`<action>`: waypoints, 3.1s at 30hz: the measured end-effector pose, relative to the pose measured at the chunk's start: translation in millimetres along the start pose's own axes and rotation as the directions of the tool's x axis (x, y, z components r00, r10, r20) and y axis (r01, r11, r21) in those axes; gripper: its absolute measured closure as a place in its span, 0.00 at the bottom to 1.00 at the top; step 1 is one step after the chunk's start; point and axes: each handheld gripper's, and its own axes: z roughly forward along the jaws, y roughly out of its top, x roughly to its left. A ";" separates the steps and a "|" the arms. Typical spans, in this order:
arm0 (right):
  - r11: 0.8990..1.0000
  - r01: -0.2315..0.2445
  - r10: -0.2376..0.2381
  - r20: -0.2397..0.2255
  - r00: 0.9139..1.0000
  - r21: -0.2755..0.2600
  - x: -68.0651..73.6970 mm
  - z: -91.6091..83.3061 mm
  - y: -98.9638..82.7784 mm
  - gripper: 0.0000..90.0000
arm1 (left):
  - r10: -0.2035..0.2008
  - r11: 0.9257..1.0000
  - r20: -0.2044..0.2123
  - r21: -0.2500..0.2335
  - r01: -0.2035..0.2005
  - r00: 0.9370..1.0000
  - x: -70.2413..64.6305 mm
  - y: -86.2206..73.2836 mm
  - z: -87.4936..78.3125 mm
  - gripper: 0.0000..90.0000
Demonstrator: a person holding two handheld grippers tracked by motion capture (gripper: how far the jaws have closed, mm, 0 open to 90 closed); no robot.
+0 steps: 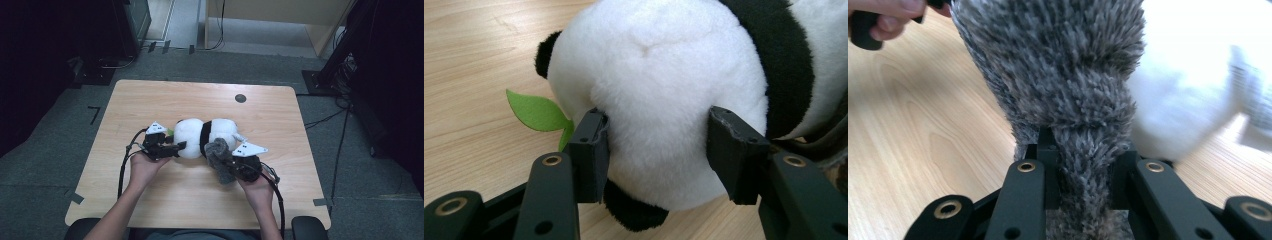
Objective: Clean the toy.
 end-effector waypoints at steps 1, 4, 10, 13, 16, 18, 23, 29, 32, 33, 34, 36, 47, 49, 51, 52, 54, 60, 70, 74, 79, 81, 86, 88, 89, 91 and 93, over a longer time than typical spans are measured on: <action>1.000 -0.003 0.003 0.011 1.000 -0.003 -2.2 -2.7 -1.7 0.84 | -0.001 1.000 0.000 0.000 0.001 1.000 0.0 0.1 0.1 0.51; 1.000 -0.031 0.031 0.031 0.999 -0.007 -9.7 -10.8 -6.8 0.84 | -0.001 1.000 0.001 0.001 0.001 1.000 0.2 0.4 0.1 0.51; 0.998 -0.063 0.064 0.065 0.996 -0.012 -19.9 -20.9 -12.6 0.84 | -0.002 1.000 0.002 0.001 0.002 1.000 0.5 0.8 0.6 0.51; 0.997 -0.063 0.065 0.030 0.997 -0.040 -16.5 -23.7 -11.6 0.84 | -0.004 1.000 0.005 0.000 0.004 1.000 1.0 0.9 0.7 0.51; 0.996 -0.058 0.056 -0.036 0.998 -0.074 -7.8 -22.3 -7.4 0.84 | -0.005 1.000 0.005 -0.001 0.006 1.000 1.0 1.1 0.7 0.51; 0.995 -0.045 0.039 -0.074 0.997 -0.088 -0.7 -17.8 -1.9 0.84 | -0.006 1.000 0.005 -0.001 0.006 1.000 0.8 1.2 0.6 0.50; 0.996 -0.012 -0.001 -0.145 0.989 -0.089 15.8 4.6 15.9 0.84 | -0.018 1.000 0.010 -0.004 0.018 1.000 1.1 2.2 0.7 0.50; 0.998 0.006 -0.019 -0.212 0.977 -0.062 29.5 45.7 32.2 0.84 | -0.020 1.000 0.012 -0.002 0.020 1.000 0.9 3.6 1.0 0.50; 0.999 0.014 -0.023 -0.230 0.973 -0.041 35.7 64.7 36.3 0.84 | -0.022 1.000 0.011 -0.001 0.022 1.000 0.7 3.7 0.9 0.50; 0.999 0.016 -0.024 -0.232 0.972 -0.038 37.5 69.8 37.1 0.84 | -0.022 1.000 0.011 -0.001 0.022 1.000 0.7 3.7 0.9 0.50; 0.999 0.009 -0.017 -0.239 0.971 -0.031 39.1 74.4 38.0 0.84 | -0.024 1.000 0.011 0.000 0.024 1.000 0.7 3.7 0.8 0.50; 1.000 0.007 -0.013 -0.246 0.969 -0.025 41.0 82.1 39.3 0.85 | -0.025 1.000 0.012 0.002 0.025 1.000 1.0 3.7 0.7 0.50; 0.999 0.036 -0.036 -0.187 0.982 -0.004 28.8 80.1 35.8 0.84 | -0.006 1.000 0.001 0.001 0.006 1.000 0.9 3.2 1.7 0.50; 0.999 0.037 -0.035 -0.169 0.985 0.006 25.9 74.6 34.2 0.84 | -0.001 1.000 -0.006 0.002 0.001 1.000 0.5 3.0 2.1 0.49; 0.999 0.035 -0.033 -0.150 0.988 0.011 22.4 68.4 31.6 0.84 | 0.003 1.000 -0.009 0.004 -0.003 1.000 0.7 2.8 2.4 0.49; 1.000 0.028 -0.027 -0.144 0.989 0.011 20.2 65.1 30.3 0.84 | 0.003 1.000 -0.008 0.003 -0.003 1.000 0.9 2.8 2.6 0.49; 1.000 0.011 -0.011 -0.141 0.990 0.003 15.5 58.1 27.6 0.84 | 0.004 1.000 -0.007 0.002 -0.004 1.000 1.0 2.9 2.6 0.49; 1.000 0.003 -0.003 -0.127 0.992 0.001 6.5 38.7 22.3 0.84 | 0.004 1.000 -0.004 0.000 -0.004 1.000 1.0 2.8 2.9 0.49; 0.999 -0.020 0.018 -0.085 0.996 -0.029 -11.4 9.9 3.9 0.84 | 0.005 1.000 -0.002 0.000 -0.005 1.000 0.6 2.7 3.2 0.49; 0.999 -0.024 0.022 -0.072 0.997 -0.032 -16.8 3.5 -2.3 0.84 | 0.005 1.000 -0.002 -0.001 -0.005 1.000 0.6 2.7 3.2 0.49; 0.998 -0.056 0.055 -0.040 0.998 -0.034 -26.7 -5.4 -7.8 0.84 | 0.007 1.000 -0.001 -0.003 -0.007 1.000 0.2 2.7 3.4 0.49; 0.997 -0.064 0.063 -0.015 0.998 -0.035 -31.0 -9.5 -9.0 0.84 | 0.007 1.000 -0.001 -0.002 -0.007 1.000 0.3 2.6 3.4 0.49; 0.994 -0.095 0.098 0.055 0.994 -0.059 -41.5 -21.5 -6.7 0.84 | 0.009 1.000 -0.002 0.000 -0.009 1.000 0.8 2.1 3.6 0.49; 0.991 -0.108 0.112 0.060 0.992 -0.074 -44.4 -25.6 -3.6 0.84 | 0.010 1.000 -0.002 -0.001 -0.010 1.000 0.7 1.9 3.7 0.49; 0.990 -0.111 0.116 0.061 0.991 -0.082 -45.5 -27.1 -1.3 0.84 | 0.008 1.000 -0.001 -0.002 -0.008 1.000 0.9 1.9 3.7 0.49; 0.989 -0.119 0.125 0.065 0.990 -0.089 -47.5 -30.1 5.9 0.84 | 0.002 1.000 0.006 -0.005 -0.001 1.000 1.7 1.7 3.5 0.49; 0.988 -0.119 0.125 0.059 0.990 -0.095 -50.3 -32.4 16.1 0.84 | -0.001 1.000 0.010 -0.006 0.001 1.000 2.2 1.4 3.3 0.49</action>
